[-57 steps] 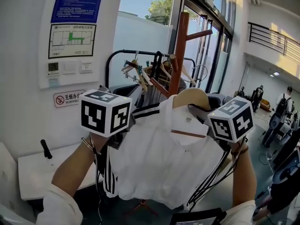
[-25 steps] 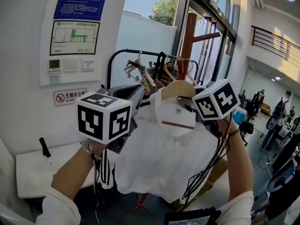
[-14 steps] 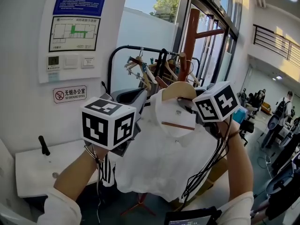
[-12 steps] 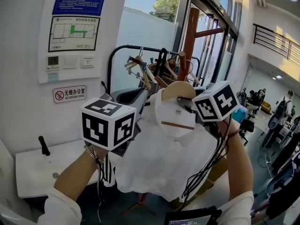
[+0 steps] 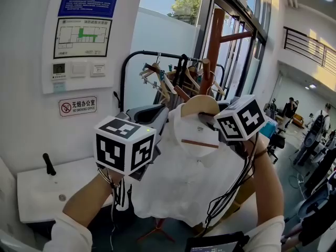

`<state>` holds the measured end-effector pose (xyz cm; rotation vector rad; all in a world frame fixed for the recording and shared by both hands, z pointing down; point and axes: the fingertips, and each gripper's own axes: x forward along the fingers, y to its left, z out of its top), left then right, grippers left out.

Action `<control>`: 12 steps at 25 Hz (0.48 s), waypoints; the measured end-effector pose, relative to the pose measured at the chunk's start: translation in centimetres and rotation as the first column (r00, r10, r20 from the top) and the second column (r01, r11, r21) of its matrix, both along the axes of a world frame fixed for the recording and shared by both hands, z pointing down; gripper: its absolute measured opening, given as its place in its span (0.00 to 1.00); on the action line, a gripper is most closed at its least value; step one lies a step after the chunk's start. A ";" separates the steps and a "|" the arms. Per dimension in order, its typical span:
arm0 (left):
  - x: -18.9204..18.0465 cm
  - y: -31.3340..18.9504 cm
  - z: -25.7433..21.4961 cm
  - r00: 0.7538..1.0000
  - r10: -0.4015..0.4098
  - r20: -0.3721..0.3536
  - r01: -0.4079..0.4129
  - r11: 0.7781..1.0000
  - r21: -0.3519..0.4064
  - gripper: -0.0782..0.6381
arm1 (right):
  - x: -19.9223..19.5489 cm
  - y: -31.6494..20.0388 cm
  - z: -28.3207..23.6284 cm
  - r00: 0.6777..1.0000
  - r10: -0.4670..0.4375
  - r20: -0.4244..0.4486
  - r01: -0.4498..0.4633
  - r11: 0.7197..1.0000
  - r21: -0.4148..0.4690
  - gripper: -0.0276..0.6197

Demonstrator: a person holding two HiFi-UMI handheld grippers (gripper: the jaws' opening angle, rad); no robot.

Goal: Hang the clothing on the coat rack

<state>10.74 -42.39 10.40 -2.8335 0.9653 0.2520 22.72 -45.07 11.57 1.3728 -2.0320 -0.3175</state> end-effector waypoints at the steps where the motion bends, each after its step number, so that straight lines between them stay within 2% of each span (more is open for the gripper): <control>1: 0.1 -0.1 0.2 1.000 0.001 0.001 -0.001 1.000 -0.004 0.12 | 0.0 0.0 0.1 1.000 0.002 -0.002 -0.002 1.000 0.003 0.30; 12: 0.7 -0.5 2.3 1.000 0.021 0.004 -0.020 0.998 -0.063 0.12 | -0.1 0.7 0.1 1.000 0.004 0.022 -0.006 0.999 0.050 0.33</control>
